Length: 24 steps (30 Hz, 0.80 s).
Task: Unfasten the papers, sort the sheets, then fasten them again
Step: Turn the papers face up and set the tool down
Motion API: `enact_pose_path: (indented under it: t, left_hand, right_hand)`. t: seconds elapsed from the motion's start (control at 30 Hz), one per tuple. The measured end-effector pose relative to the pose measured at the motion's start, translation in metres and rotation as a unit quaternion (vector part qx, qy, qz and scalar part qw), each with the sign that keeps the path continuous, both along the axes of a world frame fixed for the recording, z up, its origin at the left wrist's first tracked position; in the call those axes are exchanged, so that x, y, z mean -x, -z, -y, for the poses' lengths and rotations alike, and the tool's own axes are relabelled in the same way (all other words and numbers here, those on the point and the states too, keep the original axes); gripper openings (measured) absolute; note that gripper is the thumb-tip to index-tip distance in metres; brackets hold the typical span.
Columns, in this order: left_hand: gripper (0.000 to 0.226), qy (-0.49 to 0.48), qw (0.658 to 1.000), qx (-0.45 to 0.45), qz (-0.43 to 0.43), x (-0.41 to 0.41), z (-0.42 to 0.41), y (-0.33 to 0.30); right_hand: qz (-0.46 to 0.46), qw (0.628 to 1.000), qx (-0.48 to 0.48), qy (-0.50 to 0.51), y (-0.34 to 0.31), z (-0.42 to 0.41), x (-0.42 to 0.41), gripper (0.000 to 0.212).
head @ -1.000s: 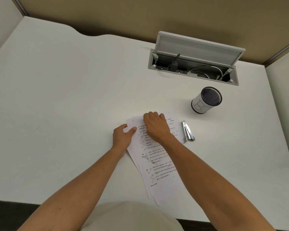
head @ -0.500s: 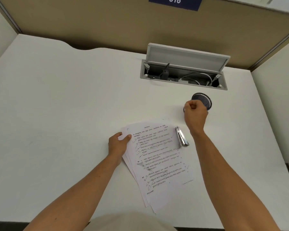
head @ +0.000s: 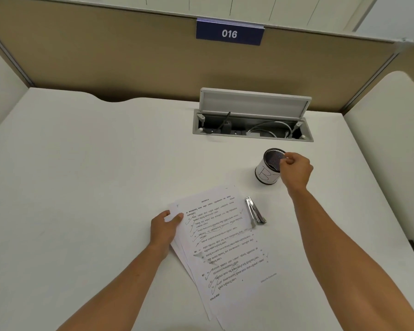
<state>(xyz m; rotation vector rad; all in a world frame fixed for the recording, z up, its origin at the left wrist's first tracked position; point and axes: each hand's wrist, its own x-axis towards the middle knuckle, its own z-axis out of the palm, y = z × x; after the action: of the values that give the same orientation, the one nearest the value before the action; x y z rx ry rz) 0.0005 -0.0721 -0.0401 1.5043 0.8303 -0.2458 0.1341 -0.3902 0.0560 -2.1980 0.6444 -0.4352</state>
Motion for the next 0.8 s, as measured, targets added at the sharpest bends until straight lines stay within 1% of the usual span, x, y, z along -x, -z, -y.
enact_pose_path:
  t: [0.1, 0.27, 0.33, 0.4, 0.47, 0.5, 0.57, 0.63, 0.7, 0.77, 0.8]
  left_hand:
    - [0.046, 0.006, 1.000, 0.005, 0.008, 0.001, 0.000, 0.001]
    - [0.056, -0.013, 1.000, 0.023, 0.012, 0.002, 0.001, -0.001]
    - [0.055, -0.025, 0.999, 0.039, 0.016, 0.003, 0.000, 0.000]
    - [0.047, -0.030, 0.998, 0.047, 0.026, 0.004, -0.002, 0.000]
    - [0.039, -0.031, 0.998, 0.042, 0.034, 0.004, -0.005, -0.001]
    - [0.036, -0.032, 0.998, 0.041, 0.038, 0.005, -0.006, -0.001]
    - [0.032, -0.032, 0.998, 0.039, 0.045, 0.006, -0.009, -0.001]
    - [0.031, -0.036, 0.997, 0.039, 0.050, 0.007, -0.013, -0.002]
    - [0.028, -0.035, 0.997, 0.040, 0.059, 0.009, -0.017, -0.005]
    - [0.035, -0.032, 0.997, 0.039, 0.065, 0.009, -0.020, -0.007]
    - [0.034, -0.032, 0.996, 0.040, 0.071, 0.009, -0.022, -0.009]
  right_hand:
    - [0.009, 1.000, -0.007, 0.013, 0.001, 0.002, 0.003, 0.029]
    - [0.030, 0.998, -0.058, 0.024, 0.004, 0.002, 0.016, 0.021]
    - [0.040, 0.995, -0.086, 0.026, 0.005, -0.003, 0.027, 0.018]
    - [0.044, 0.995, -0.086, -0.002, 0.012, -0.014, 0.042, 0.015]
    - [0.032, 0.996, -0.061, -0.062, 0.025, -0.029, 0.062, 0.015]
    - [0.014, 0.994, -0.034, -0.099, 0.034, -0.036, 0.074, 0.017]
    - [-0.053, 0.986, 0.057, -0.151, 0.052, -0.045, 0.096, 0.030]
    - [-0.132, 0.968, 0.131, -0.168, 0.065, -0.048, 0.113, 0.042]
    - [-0.185, 0.953, 0.161, -0.181, 0.072, -0.047, 0.123, 0.045]
    - [-0.201, 0.945, 0.172, -0.194, 0.074, -0.045, 0.127, 0.042]
    - [-0.200, 0.944, 0.175, -0.196, 0.074, -0.045, 0.128, 0.040]
